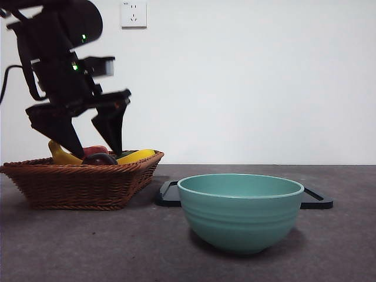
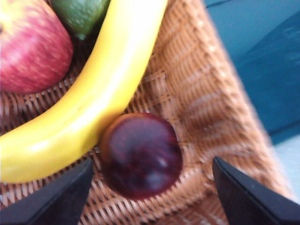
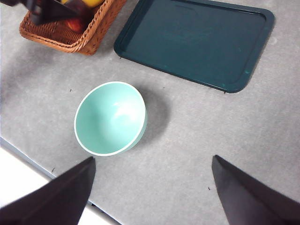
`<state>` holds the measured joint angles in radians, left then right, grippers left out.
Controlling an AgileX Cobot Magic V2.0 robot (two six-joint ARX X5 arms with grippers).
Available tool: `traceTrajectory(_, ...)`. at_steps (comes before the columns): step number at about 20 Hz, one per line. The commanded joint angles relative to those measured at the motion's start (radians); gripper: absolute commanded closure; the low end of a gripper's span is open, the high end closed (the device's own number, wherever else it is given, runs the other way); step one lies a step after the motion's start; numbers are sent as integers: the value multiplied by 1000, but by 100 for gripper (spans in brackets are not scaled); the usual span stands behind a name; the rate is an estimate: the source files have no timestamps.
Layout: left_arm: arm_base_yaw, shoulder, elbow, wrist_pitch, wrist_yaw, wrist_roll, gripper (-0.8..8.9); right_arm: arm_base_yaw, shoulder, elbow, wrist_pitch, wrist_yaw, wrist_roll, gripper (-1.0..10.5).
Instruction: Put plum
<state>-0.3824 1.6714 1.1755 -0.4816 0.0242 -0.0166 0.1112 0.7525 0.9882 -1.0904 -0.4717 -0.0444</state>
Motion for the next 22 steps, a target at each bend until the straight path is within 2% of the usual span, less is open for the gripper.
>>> traceTrajectory(1,-8,50,25,11,-7,-3,408,3,5,19,5,-3,10,548)
traceTrajectory(8,-13,108,25,43,-10,-3,419,3,5,19,5,-3,11,548)
traceTrajectory(11,-13,111,25,40,-10,-3,560,3,5,19,5,-3,11,548)
traceTrajectory(13,-13,111,25,31,-10,-3,602,3,5,19,5,-3,11,548)
traceTrajectory(18,-15,59,26,26,-10,-12,598,3,5,19,5,-3,11,548)
traceTrajectory(22,-38,-86,27,1,-2,-14,597,3,5,19,5,-3,11,548)
